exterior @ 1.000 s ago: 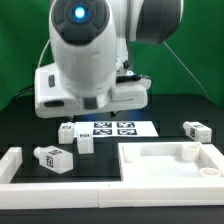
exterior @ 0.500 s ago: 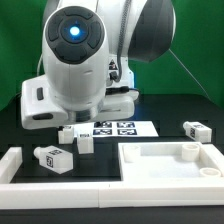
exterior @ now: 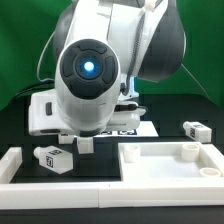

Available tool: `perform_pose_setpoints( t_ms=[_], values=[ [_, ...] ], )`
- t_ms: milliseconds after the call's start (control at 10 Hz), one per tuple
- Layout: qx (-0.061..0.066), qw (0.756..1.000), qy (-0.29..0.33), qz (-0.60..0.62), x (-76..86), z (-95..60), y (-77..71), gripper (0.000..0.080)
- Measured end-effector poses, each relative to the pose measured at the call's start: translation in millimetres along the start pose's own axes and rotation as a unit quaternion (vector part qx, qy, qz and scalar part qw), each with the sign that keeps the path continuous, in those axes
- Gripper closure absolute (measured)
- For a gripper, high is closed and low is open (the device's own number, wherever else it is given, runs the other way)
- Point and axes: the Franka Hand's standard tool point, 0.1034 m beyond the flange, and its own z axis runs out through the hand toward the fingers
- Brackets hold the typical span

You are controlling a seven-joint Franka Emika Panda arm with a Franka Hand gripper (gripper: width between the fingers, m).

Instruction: Assemble one leg

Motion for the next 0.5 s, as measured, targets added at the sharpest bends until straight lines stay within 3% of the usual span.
perform_pose_setpoints(
  t_ms=[300,500],
  values=[
    [-0.001,1.000,0.007,0.001,4.8,3.4,2.3,0.0150],
    [-0.003,1.000,-0.001,0.003,12.5,21.0,0.8,0.0150]
  ],
)
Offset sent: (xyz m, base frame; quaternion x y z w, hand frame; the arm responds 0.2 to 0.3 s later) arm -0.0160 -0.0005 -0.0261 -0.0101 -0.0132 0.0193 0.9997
